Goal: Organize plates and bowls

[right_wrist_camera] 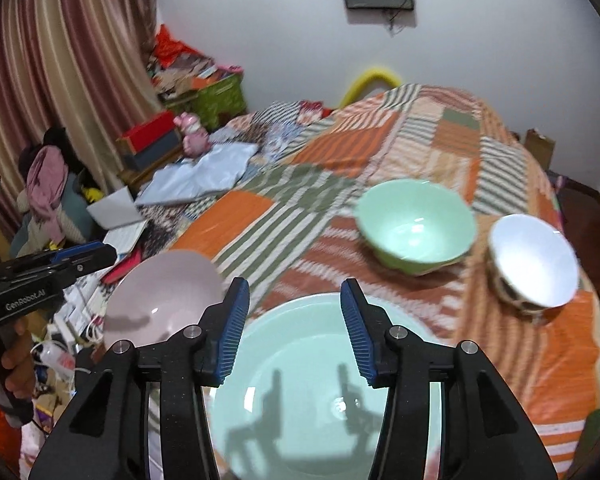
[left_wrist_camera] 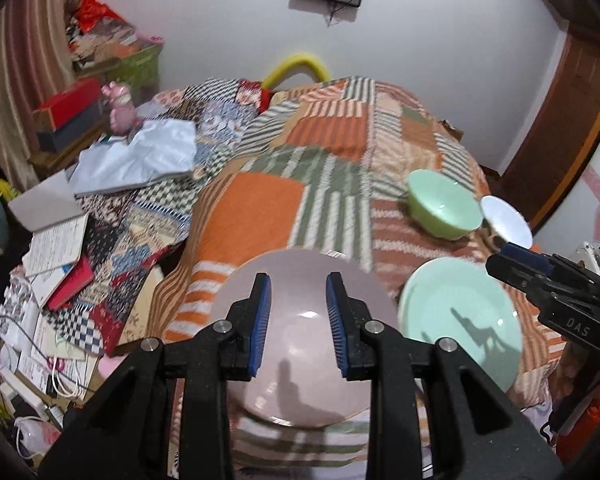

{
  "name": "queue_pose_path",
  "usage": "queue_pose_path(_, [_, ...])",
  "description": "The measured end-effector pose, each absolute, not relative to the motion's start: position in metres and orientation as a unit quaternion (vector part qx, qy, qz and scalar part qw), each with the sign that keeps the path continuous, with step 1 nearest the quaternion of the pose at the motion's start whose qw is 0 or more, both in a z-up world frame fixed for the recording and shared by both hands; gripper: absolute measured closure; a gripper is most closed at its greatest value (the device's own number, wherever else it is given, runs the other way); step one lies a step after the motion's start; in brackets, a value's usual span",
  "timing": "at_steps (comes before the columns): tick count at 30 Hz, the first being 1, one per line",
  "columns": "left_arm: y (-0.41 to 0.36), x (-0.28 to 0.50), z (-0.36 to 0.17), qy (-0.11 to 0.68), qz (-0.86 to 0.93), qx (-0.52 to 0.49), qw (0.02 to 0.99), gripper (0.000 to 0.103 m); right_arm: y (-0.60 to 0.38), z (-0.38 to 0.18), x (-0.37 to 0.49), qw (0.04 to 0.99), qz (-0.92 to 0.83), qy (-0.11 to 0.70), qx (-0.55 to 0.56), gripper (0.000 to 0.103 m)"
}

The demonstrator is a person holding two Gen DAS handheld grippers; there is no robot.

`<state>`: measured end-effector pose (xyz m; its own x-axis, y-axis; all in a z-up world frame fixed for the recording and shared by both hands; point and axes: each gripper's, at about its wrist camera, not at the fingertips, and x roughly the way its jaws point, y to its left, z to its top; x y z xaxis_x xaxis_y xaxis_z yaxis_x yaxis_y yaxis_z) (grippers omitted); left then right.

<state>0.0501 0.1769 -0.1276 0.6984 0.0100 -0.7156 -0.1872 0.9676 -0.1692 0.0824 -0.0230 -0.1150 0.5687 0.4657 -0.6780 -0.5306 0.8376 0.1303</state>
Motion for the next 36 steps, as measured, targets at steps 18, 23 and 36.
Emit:
queue_pose_path(18, [0.1, 0.162, -0.105, 0.388, 0.002, -0.069, 0.919, 0.048, -0.099, -0.118, 0.144, 0.909, 0.203, 0.364, 0.003, 0.059])
queue_pose_path(23, [0.086, 0.199, -0.118, 0.411, -0.023, -0.061, 0.91, 0.042, -0.102, -0.134, 0.17, 0.904, 0.191, 0.384, -0.003, 0.059])
queue_pose_path(36, [0.065, 0.285, -0.181, 0.481, -0.06, -0.034, 0.874, 0.04, -0.098, -0.172, 0.206, 0.877, 0.188, 0.443, 0.004, 0.059])
